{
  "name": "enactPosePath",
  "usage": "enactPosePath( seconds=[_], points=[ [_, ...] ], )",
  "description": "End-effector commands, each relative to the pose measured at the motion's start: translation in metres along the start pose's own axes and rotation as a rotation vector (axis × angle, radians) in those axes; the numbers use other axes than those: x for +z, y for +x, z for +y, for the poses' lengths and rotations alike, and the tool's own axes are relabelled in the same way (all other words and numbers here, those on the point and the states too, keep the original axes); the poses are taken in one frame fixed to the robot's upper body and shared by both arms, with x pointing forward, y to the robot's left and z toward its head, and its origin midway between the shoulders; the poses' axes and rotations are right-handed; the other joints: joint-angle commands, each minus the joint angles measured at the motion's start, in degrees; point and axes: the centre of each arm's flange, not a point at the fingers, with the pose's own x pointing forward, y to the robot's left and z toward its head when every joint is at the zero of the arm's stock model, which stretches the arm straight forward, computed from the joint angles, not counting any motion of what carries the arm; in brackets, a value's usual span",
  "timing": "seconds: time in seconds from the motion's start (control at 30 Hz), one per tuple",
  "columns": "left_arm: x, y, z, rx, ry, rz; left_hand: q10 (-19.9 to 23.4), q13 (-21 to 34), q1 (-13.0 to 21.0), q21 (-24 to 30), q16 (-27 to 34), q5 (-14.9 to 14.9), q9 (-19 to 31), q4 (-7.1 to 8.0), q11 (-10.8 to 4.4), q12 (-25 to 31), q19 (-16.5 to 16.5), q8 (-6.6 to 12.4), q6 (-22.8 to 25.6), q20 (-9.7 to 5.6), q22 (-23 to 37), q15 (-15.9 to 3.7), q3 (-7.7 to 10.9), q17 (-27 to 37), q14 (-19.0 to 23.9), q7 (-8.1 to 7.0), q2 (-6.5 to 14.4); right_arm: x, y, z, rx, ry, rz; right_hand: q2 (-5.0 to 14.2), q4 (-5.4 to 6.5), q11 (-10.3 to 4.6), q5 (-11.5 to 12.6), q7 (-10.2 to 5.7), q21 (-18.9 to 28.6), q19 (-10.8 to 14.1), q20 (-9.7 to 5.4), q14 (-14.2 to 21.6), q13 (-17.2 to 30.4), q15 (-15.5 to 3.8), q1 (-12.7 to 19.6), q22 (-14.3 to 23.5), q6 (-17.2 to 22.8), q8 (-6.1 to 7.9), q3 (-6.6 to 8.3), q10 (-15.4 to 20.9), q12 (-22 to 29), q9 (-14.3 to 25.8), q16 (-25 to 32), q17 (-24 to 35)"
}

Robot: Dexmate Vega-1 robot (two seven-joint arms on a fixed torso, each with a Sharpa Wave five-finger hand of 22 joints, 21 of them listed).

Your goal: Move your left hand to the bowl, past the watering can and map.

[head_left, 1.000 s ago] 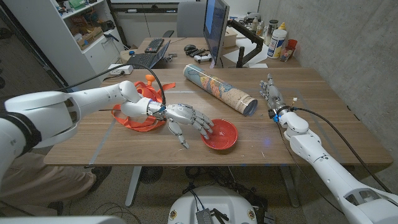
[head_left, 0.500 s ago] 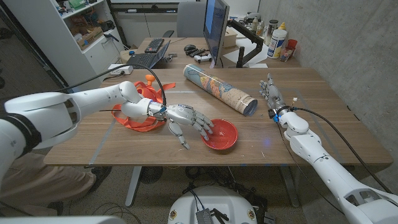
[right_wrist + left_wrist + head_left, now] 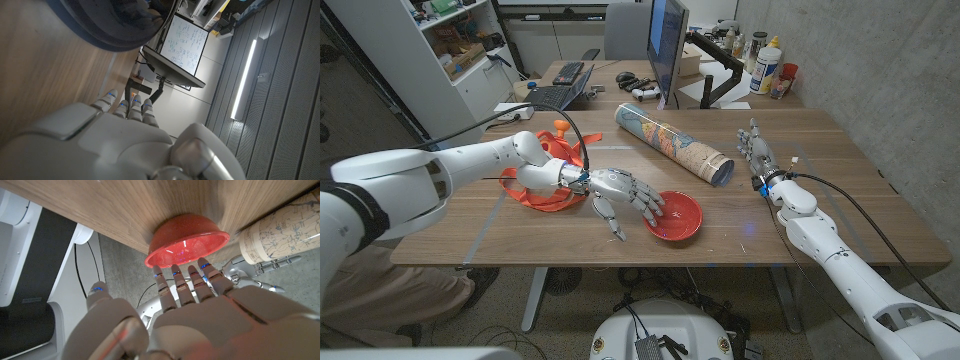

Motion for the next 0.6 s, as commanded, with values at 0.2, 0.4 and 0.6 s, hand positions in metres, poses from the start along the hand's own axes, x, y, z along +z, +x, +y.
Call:
enactPosePath(
  seconds=[0.2, 0.4, 0.6],
  points=[
    [-0.0001, 0.0048, -0.0036, -0.005, -0.011, 0.001, 0.3, 0.3, 0.6, 0.1, -0.1, 0.5, 0.2, 0.07, -0.34, 0.1, 0.7, 0.13, 0.7, -4.24, 0.1, -9.1, -0.44, 0.3, 0.5, 0.04, 0.1, -0.0016, 0.0021, -0.0022, -0.001, 0.008, -0.003, 0.38, -0.26, 0.08, 0.2, 0.28, 0.5, -0.5, 0.02, -0.1, 0.1, -0.17, 0.5, 0.2, 0.0, 0.17, 0.08, -0.2, -0.1, 0.2, 0.3, 0.2],
    [-0.0015, 0.0054, -0.0046, -0.008, -0.01, -0.001, 0.4, 0.3, 0.6, 0.1, -0.1, 0.6, 0.2, 0.1, -0.33, 0.0, 0.8, 0.02, 0.7, -4.23, 0.1, -9.14, -0.5, 0.3, 0.5, 0.06, 0.2, -0.0015, 0.0036, -0.0032, -0.001, 0.006, -0.007, 0.4, -0.26, 0.08, 0.2, 0.25, 0.5, -0.5, -0.01, -0.1, 0.1, -0.15, 0.5, 0.2, -0.1, 0.15, 0.09, -0.2, -0.1, 0.2, 0.3, 0.2],
    [-0.0015, 0.0067, -0.006, -0.009, -0.018, -0.01, 0.5, 0.3, 0.6, 0.1, -0.1, 0.6, 0.2, 0.14, -0.35, 0.0, 0.8, -0.05, 0.8, -4.22, 0.1, -9.14, -0.57, 0.3, 0.6, 0.27, 0.2, -0.0004, 0.0032, -0.0035, -0.008, 0.01, -0.007, 0.4, -0.26, 0.07, 0.2, 0.25, 0.5, -0.5, -0.03, -0.1, 0.1, -0.19, 0.5, 0.2, 0.0, 0.16, 0.1, -0.2, -0.1, 0.2, 0.2, 0.2]
  ],
)
